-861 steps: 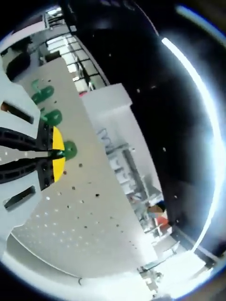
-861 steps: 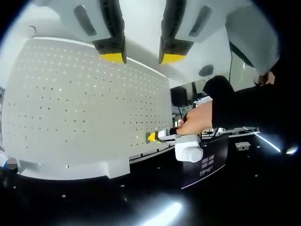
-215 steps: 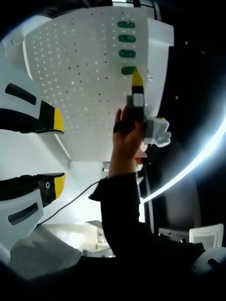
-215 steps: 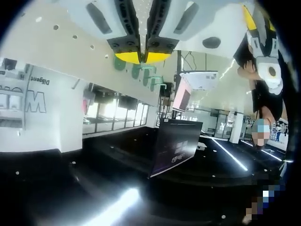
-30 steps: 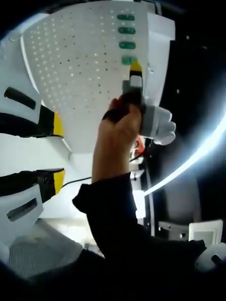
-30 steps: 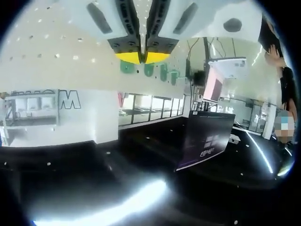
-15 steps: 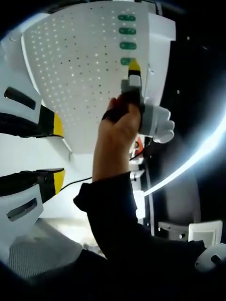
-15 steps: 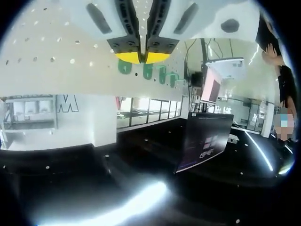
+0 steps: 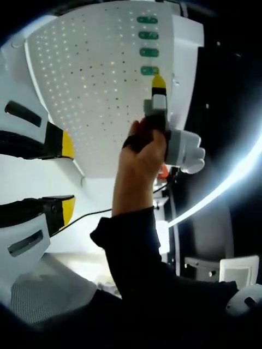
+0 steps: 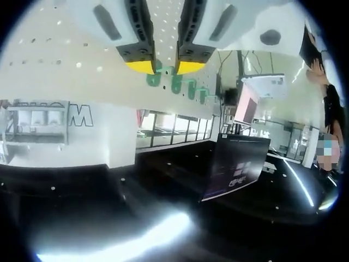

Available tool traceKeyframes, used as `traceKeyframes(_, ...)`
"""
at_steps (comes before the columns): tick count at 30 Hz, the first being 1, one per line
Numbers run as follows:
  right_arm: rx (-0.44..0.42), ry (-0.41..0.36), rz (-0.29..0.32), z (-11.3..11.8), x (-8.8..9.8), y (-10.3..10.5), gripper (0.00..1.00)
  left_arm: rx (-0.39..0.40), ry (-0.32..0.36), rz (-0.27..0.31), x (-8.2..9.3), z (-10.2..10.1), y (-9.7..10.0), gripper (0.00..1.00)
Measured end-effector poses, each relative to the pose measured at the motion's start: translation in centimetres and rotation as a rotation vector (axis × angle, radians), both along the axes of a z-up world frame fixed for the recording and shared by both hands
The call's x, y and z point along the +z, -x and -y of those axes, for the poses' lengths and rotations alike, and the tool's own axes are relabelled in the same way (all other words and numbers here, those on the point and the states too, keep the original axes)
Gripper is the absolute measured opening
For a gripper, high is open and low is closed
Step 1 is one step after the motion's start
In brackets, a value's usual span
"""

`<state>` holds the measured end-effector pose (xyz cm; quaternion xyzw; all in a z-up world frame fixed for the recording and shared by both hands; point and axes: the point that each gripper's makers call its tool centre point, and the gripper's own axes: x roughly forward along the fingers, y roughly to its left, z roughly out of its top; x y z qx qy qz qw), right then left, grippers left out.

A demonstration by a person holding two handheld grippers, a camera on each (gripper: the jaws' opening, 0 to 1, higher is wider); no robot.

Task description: Insert the hook assembly into the mounting plate slot until the hook locks in place.

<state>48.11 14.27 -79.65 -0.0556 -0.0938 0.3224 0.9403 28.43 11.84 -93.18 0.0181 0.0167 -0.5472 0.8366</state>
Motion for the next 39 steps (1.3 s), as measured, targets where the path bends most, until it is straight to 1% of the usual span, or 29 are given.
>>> traceKeyframes(3,-0.003,0.007,0.004,0.4,0.0,0.2,0.15,0.003,-0.002,0.002,0.0,0.0,-0.1,0.26)
traceKeyframes(7,-0.004,0.025,0.012,0.8,-0.1,1.1,0.17,0.008,-0.003,0.003,0.0,-0.1,-0.2,0.26)
traceKeyframes(19,-0.024,0.010,-0.003,4.0,-0.9,4.9,0.23,0.016,-0.017,-0.003,-0.4,-0.2,-0.2,0.26)
traceKeyframes(23,-0.032,0.011,-0.006,5.0,-1.2,5.9,0.24,0.023,-0.015,-0.005,-0.4,-0.3,-0.2,0.26)
traceKeyframes(25,-0.033,0.011,-0.011,5.5,-1.5,6.7,0.25,0.029,-0.012,-0.005,-0.3,-0.4,-0.2,0.26)
traceKeyframes(28,-0.037,0.012,-0.021,6.2,-2.2,7.8,0.26,0.039,-0.002,-0.002,0.0,-0.5,-0.2,0.27)
traceKeyframes(31,-0.039,0.010,-0.037,6.8,-3.1,9.3,0.27,0.048,0.005,-0.002,0.3,-0.6,0.1,0.27)
traceKeyframes(36,-0.032,0.009,-0.052,7.6,-4.5,11.8,0.27,0.069,0.010,-0.004,0.6,-1.2,1.2,0.27)
traceKeyframes(38,-0.029,0.009,-0.063,7.8,-5.2,12.8,0.27,0.082,0.017,-0.016,0.4,-1.5,1.9,0.27)
traceKeyframes(39,-0.027,0.011,-0.068,7.8,-5.5,13.1,0.27,0.091,0.008,-0.019,0.1,-1.7,2.3,0.27)
